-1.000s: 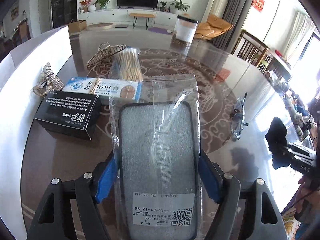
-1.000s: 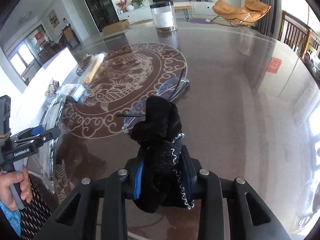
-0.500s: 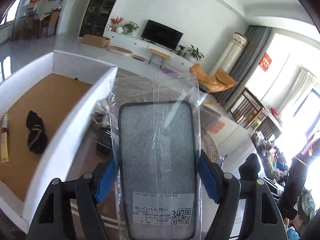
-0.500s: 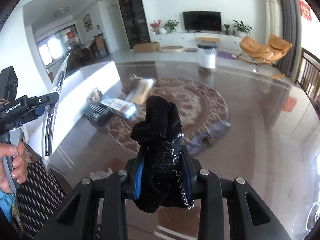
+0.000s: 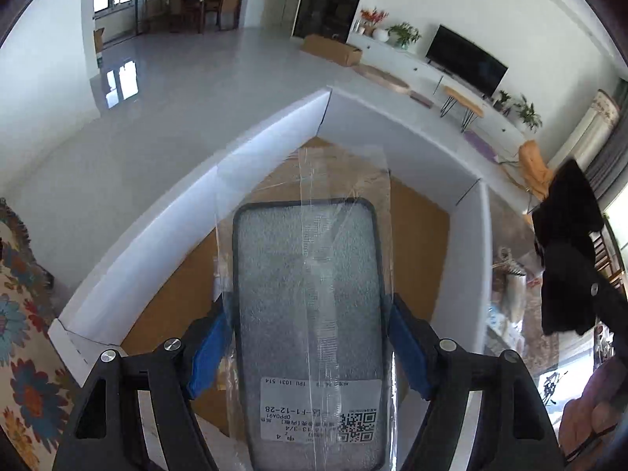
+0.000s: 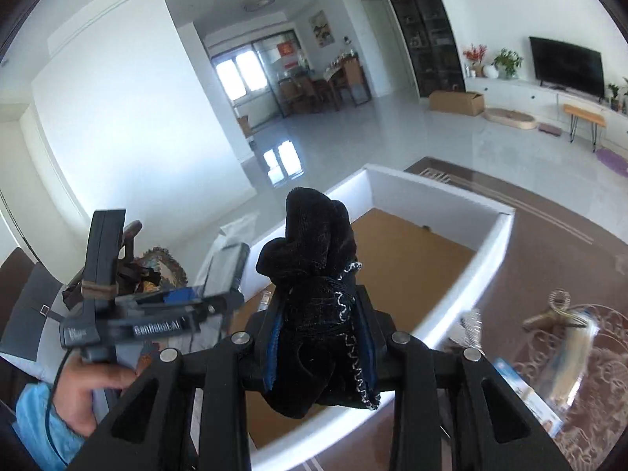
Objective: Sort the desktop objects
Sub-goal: 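Carry the pouch and bagged case over the white bin and open both tools, then withdraw both tools from the white bin back over the table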
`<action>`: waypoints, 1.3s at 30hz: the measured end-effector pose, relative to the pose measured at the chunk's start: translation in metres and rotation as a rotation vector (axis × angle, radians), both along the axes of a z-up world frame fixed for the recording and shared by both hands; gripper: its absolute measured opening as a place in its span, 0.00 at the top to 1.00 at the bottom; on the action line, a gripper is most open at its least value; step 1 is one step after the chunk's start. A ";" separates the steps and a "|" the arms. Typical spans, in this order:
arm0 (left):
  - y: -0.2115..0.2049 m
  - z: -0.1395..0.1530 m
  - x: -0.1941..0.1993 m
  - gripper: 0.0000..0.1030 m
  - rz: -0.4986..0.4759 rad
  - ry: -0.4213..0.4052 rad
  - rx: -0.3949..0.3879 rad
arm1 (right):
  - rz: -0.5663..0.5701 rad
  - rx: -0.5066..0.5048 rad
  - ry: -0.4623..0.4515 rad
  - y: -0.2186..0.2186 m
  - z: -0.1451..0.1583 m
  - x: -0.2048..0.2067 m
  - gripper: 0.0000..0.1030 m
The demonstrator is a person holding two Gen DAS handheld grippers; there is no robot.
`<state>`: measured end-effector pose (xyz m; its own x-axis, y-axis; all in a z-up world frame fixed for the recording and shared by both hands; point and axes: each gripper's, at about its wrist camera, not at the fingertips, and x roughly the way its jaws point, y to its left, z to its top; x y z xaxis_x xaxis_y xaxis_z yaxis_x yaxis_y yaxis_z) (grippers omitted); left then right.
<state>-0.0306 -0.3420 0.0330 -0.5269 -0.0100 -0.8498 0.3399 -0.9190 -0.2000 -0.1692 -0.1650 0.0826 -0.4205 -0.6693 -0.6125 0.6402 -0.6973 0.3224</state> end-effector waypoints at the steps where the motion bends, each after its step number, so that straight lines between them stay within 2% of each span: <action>1: -0.004 -0.016 -0.007 0.28 0.001 -0.050 0.011 | 0.003 0.024 -0.019 -0.022 -0.011 -0.016 0.68; 4: -0.009 -0.058 -0.018 0.27 0.006 -0.157 0.007 | 0.018 0.124 -0.093 -0.072 -0.056 -0.052 0.65; 6: -0.013 -0.075 -0.022 0.27 0.024 -0.252 0.055 | 0.018 0.204 -0.134 -0.092 -0.086 -0.066 0.59; 7: -0.015 -0.077 -0.023 0.25 0.023 -0.262 0.062 | 0.021 0.243 -0.159 -0.099 -0.103 -0.068 0.44; 8: -0.016 -0.078 -0.025 0.16 0.027 -0.272 0.045 | 0.018 0.270 -0.172 -0.102 -0.116 -0.070 0.33; 9: -0.013 -0.078 -0.025 0.10 0.040 -0.276 0.034 | 0.011 0.288 -0.168 -0.105 -0.123 -0.071 0.16; 10: -0.015 -0.078 -0.023 0.09 0.049 -0.266 0.040 | 0.007 0.299 -0.152 -0.108 -0.127 -0.069 0.13; 14: -0.021 -0.080 -0.019 0.09 0.068 -0.238 0.070 | 0.013 0.321 -0.082 -0.111 -0.113 -0.052 0.13; 18: -0.028 -0.072 -0.021 0.09 0.096 -0.185 0.093 | 0.019 0.304 0.018 -0.085 -0.059 -0.015 0.11; 20: -0.029 -0.065 -0.017 0.09 0.115 -0.153 0.082 | 0.021 0.281 0.062 -0.064 -0.036 0.000 0.07; 22: -0.025 -0.053 -0.011 0.09 0.109 -0.111 0.039 | 0.007 0.271 0.096 -0.038 -0.019 0.011 0.06; 24: -0.018 -0.036 0.002 0.09 0.106 -0.043 0.012 | -0.016 0.256 0.124 -0.006 -0.005 0.023 0.06; 28: 0.006 0.001 0.024 0.09 0.049 0.019 0.081 | -0.103 0.183 0.152 0.077 0.011 0.053 0.00; 31: 0.043 0.037 0.033 0.09 -0.057 0.090 0.062 | -0.207 0.147 0.115 0.150 -0.004 0.068 0.00; 34: 0.089 0.062 0.029 0.09 -0.185 0.093 0.071 | -0.371 0.137 0.056 0.227 -0.035 0.080 0.00; 37: 0.143 0.075 0.030 0.09 -0.311 0.086 0.054 | -0.562 0.176 -0.006 0.302 -0.069 0.093 0.00; 39: 0.176 0.069 0.030 0.08 -0.373 0.053 0.086 | -0.657 0.220 -0.028 0.341 -0.090 0.107 0.00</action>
<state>-0.0001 -0.1663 0.1016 -0.5246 0.2605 -0.8105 -0.0274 -0.9567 -0.2897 -0.0619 0.1761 -0.0078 -0.6780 -0.1403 -0.7215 0.0561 -0.9886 0.1396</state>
